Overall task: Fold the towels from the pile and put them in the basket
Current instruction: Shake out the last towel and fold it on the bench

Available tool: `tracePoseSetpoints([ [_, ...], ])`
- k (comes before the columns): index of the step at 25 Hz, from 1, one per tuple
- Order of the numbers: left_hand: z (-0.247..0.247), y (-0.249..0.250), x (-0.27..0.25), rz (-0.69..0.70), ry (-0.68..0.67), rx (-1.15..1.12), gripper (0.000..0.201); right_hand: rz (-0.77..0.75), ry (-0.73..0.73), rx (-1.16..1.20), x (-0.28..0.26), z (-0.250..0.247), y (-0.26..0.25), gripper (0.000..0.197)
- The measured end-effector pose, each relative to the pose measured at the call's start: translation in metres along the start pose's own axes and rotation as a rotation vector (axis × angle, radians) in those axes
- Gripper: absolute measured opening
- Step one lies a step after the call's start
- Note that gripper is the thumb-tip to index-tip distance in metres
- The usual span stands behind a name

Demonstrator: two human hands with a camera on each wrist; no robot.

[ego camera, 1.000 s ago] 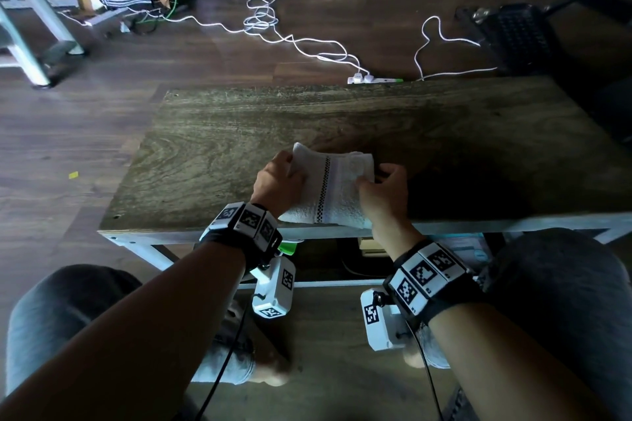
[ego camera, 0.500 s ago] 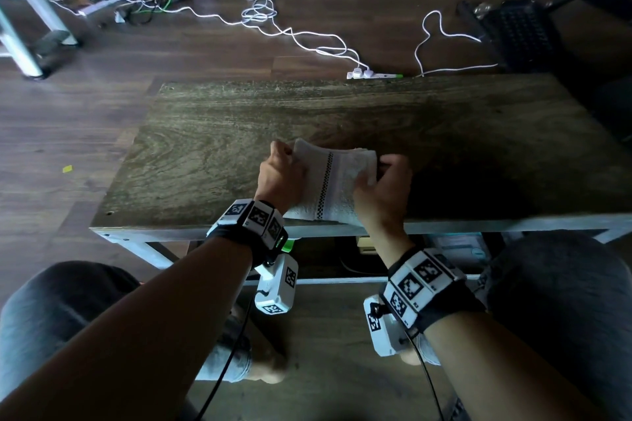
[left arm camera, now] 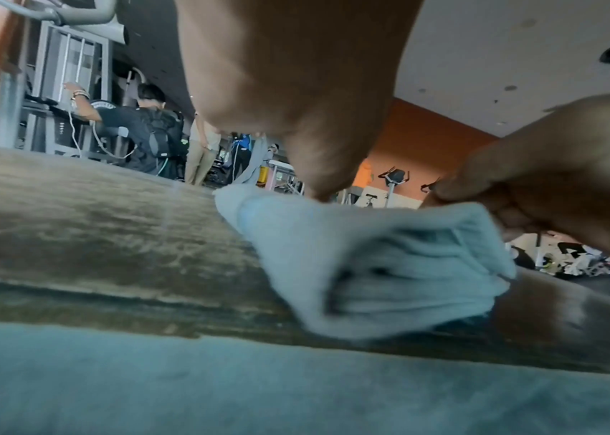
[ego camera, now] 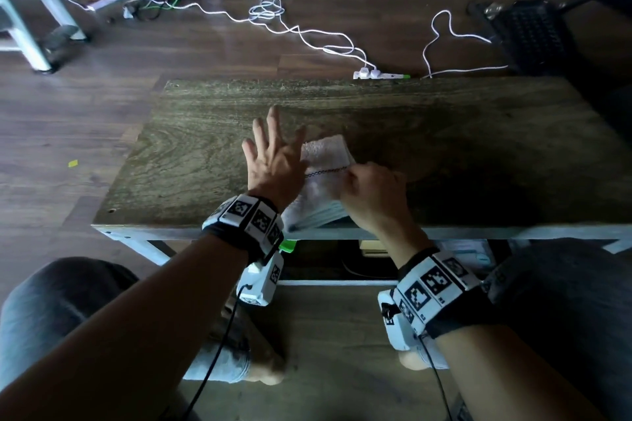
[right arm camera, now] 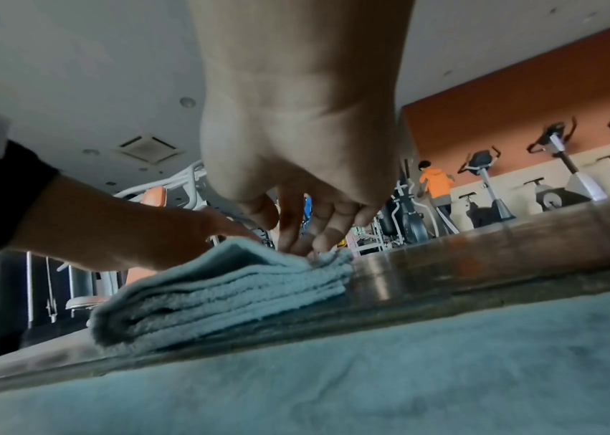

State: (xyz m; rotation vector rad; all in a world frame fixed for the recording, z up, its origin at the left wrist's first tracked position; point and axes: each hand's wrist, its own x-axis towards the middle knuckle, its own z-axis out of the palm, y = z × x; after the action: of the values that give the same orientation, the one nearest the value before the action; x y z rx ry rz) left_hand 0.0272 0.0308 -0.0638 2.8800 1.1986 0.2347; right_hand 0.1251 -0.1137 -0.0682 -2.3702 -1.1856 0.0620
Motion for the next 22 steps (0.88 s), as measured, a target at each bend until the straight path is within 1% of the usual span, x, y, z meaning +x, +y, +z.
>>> tracePoseSetpoints([
  [1, 0.0, 0.004, -0.003, -0.025, 0.032, -0.03, 0.05, -0.019, 0.039, 0.019, 0.0, 0.003, -0.001, 0.025],
  [2, 0.004, 0.007, -0.009, -0.034, 0.021, -0.071, 0.048, -0.051, 0.058, 0.024, -0.001, 0.007, 0.0, 0.025],
  [3, 0.011, 0.01, -0.017, -0.028, -0.03, -0.117, 0.051, -0.089, 0.036, 0.03, -0.002, 0.013, 0.0, 0.032],
  [5, 0.027, 0.014, -0.032, 0.003, -0.155, -0.195, 0.062, -0.155, -0.104, 0.029, -0.006, 0.026, 0.002, 0.047],
  [6, 0.032, 0.015, -0.036, 0.007, -0.182, -0.229, 0.064, -0.161, -0.168, 0.015, -0.008, 0.033, 0.003, 0.051],
  [7, 0.034, 0.014, -0.038, 0.001, -0.185, -0.264, 0.064, -0.148, -0.197, -0.006, -0.009, 0.038, 0.005, 0.052],
  [11, 0.033, 0.01, -0.039, 0.003, -0.168, -0.344, 0.062, -0.075, -0.216, -0.029, -0.006, 0.042, 0.01, 0.056],
  [16, 0.036, -0.005, -0.042, 0.04, -0.148, -0.373, 0.058, -0.064, -0.238, -0.053, -0.003, 0.041, 0.014, 0.057],
  [19, 0.038, -0.013, -0.044, 0.005, -0.137, -0.358, 0.055, -0.05, -0.246, -0.06, -0.002, 0.041, 0.014, 0.057],
  [22, 0.038, -0.023, -0.047, -0.052, -0.183, -0.338, 0.059, -0.04, -0.251, -0.061, -0.003, 0.042, 0.014, 0.058],
])
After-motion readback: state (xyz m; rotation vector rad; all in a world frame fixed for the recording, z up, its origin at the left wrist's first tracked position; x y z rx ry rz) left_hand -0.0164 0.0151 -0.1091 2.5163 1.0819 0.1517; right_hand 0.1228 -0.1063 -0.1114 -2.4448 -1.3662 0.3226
